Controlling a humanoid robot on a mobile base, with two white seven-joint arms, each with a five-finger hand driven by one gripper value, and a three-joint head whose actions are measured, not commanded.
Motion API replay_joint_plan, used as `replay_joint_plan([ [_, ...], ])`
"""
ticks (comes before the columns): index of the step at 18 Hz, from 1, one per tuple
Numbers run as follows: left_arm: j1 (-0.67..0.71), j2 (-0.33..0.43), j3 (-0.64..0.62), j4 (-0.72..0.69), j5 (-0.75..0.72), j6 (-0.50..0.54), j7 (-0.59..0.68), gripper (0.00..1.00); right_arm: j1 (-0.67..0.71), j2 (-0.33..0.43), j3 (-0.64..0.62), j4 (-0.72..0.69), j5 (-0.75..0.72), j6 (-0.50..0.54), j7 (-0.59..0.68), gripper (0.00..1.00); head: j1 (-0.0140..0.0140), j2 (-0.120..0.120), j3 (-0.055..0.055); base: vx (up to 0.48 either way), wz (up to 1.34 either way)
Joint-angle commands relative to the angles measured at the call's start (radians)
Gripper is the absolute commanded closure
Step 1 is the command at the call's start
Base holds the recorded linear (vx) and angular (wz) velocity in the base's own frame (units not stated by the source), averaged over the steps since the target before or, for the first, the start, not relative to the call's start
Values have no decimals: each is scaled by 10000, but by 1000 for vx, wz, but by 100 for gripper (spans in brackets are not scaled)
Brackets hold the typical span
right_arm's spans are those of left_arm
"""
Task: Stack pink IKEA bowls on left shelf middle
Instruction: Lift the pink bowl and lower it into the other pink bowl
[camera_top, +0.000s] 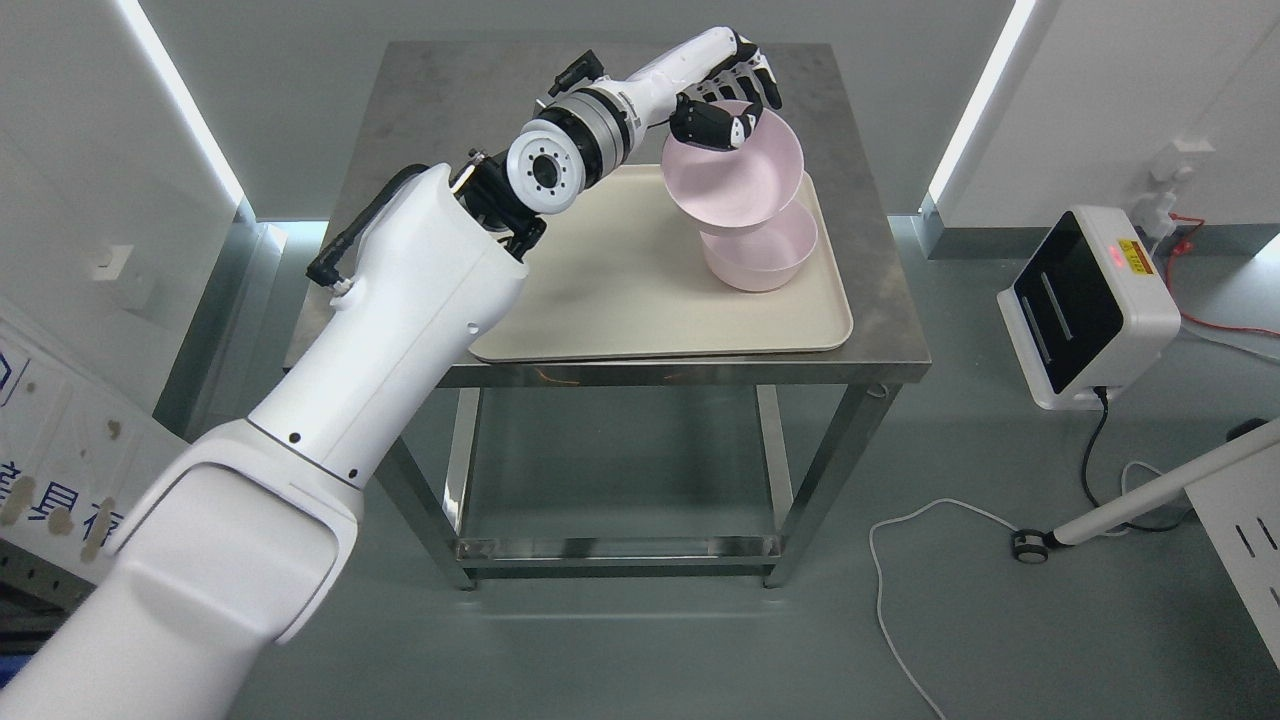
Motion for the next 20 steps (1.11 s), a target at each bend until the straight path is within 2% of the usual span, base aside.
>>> replay_joint_plan([
  [1, -568, 123, -1898, 130, 766, -86, 497, 99, 292, -175, -108, -337, -413, -15, 6, 0, 0, 0, 0, 0, 0],
  [5, -691, 123, -1898, 177, 1624, -86, 1004, 99, 292, -175, -107, -337, -413, -15, 6, 0, 0, 0, 0, 0, 0],
  [13, -691, 123, -1883, 851, 1641, -102, 1695, 96, 292, -175, -108, -337, -413, 1, 6, 0, 0, 0, 0, 0, 0],
  [20, -691, 123, -1730, 1065, 1657, -102, 2108, 78, 292, -175, -123, -337, -413, 1, 6, 0, 0, 0, 0, 0, 0],
])
